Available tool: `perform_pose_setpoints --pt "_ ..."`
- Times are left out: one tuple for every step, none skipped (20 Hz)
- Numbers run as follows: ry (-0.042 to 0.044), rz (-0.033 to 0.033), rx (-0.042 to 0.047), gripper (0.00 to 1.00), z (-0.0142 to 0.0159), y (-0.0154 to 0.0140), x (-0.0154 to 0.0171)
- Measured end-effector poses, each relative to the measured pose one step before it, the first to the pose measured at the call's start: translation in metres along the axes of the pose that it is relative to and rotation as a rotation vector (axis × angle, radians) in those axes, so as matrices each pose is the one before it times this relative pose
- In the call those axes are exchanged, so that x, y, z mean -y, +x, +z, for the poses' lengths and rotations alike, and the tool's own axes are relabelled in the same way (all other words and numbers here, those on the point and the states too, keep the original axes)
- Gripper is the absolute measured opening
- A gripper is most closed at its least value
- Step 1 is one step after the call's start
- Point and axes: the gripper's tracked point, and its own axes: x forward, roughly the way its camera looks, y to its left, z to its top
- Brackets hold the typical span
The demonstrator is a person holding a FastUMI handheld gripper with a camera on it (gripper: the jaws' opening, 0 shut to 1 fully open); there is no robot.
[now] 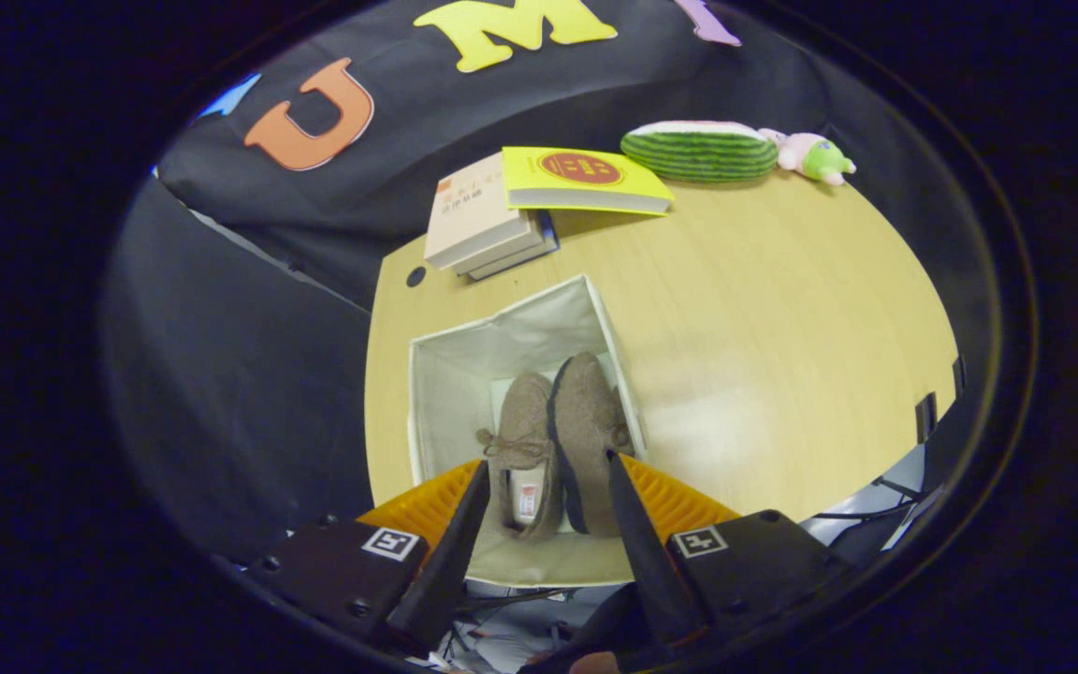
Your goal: Open the storage box then place both shoes into the box .Put the left shoe in first, then the right shoe, with the right side of both shoes facing outward in a uniform manner.
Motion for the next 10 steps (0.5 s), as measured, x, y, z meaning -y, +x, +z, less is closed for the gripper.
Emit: perform_pose_setpoints --pt "-0.02246 -0.00135 0.03505 0.84 0.00647 -0.00972 -0.00153" --pt "-0.02651 -0.00472 0.04305 0.84 0.0079 -0.01078 -0.00088" --pt "-0.02603 -0.00618 0.04658 0.84 0.00869 -0.01093 0.0004" --pt "-0.02053 -0.00582 0.04622 0.84 0.00918 -0.01238 0.00081" --pt "-0.01874 -0.00593 0.04422 0.84 0.00752 -0.01074 -0.00064" --pt "-0.011 -0.00505 0.04004 0.84 0.00685 -0.01246 0.0004" --pt "-0.00793 -0.00262 0.03824 0.84 0.00598 -0.01134 -0.00001" --pt "-0.00752 -0.00165 0.03193 0.84 0.00519 -0.01074 0.00021" --pt "-0.00643 -0.00129 0.02612 0.91 0.00352 -0.00838 0.00116" --pt "-0.00695 0.00209 0.01754 0.93 0.00138 -0.00841 0.00067"
